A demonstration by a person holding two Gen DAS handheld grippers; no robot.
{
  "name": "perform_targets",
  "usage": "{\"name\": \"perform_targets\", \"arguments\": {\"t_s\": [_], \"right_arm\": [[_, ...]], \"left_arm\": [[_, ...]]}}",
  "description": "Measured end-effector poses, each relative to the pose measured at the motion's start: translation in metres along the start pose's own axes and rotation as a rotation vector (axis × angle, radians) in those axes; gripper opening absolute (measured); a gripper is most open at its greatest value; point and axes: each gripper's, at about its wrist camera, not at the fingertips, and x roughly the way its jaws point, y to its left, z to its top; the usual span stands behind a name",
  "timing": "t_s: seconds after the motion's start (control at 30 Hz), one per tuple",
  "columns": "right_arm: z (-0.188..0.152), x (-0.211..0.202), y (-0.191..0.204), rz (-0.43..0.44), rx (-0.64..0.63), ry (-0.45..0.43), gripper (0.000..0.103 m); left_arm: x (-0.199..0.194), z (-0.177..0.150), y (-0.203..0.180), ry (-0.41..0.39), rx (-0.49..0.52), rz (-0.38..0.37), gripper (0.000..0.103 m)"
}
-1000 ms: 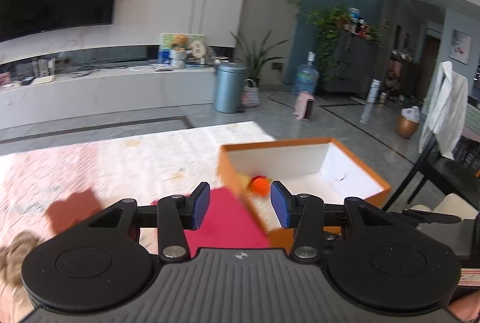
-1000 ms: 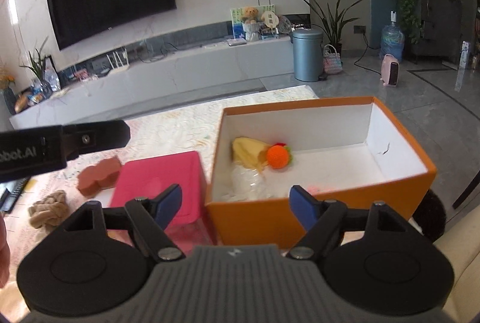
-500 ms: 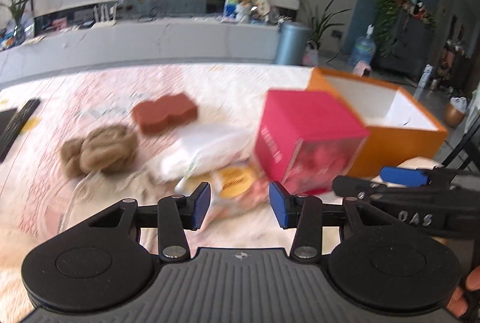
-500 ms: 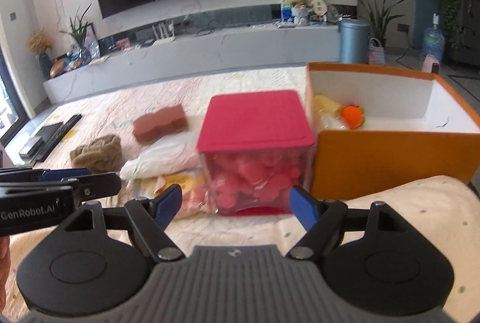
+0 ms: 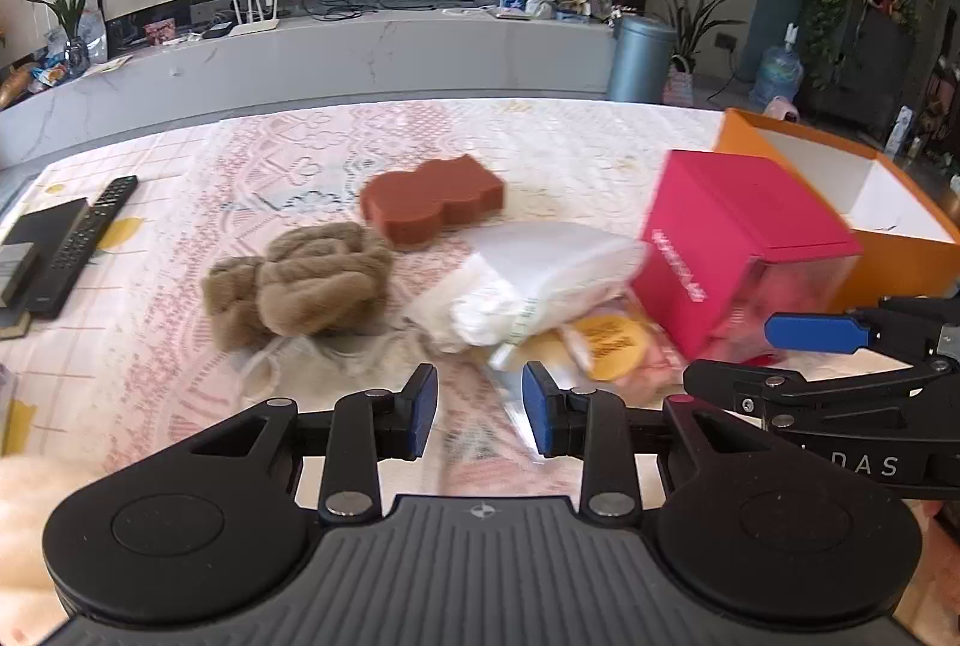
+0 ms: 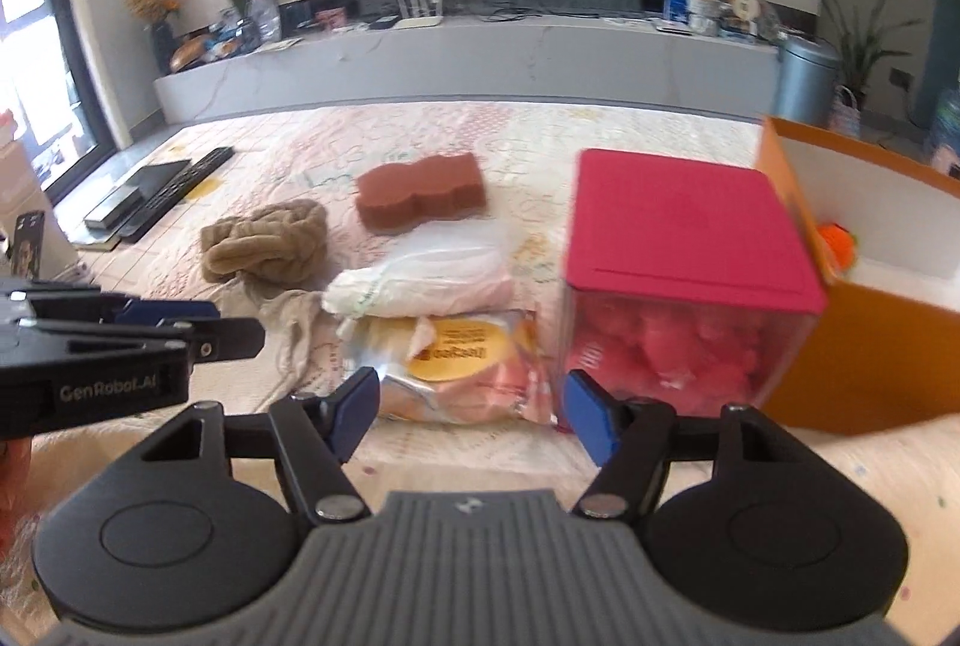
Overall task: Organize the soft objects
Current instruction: 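Move both tools back toward the brown towel and white bag, then close the right tool on the white plastic bag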
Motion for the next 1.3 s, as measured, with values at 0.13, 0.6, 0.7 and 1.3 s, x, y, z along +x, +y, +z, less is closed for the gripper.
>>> {"name": "perform_targets", "arguments": {"t_s": [0.13, 0.6, 0.7, 1.3], "right_arm": [[0.013, 0.017, 0.014, 0.021, -0.047, 0.000, 0.064], [0.075, 0.101, 0.025, 0.039, -0.107, 0.054, 0.082], [0.078, 0.124, 0.026, 0.014, -0.107, 0.094, 0.083], [0.075, 0.123, 0.011, 0.084, 0.003, 0.152, 0.000]], "left_arm": [[0.010, 0.005, 0.018, 0.044, -0.033, 0.015, 0.038], [0.029, 0.030, 0.045, -0.024, -0.039, 0.105, 0.057], [0.033, 0.033, 0.049, -0.042, -0.020, 0.121, 0.062], [0.032, 0.025, 0.050, -0.016, -0.049, 0.045, 0.067]]}}
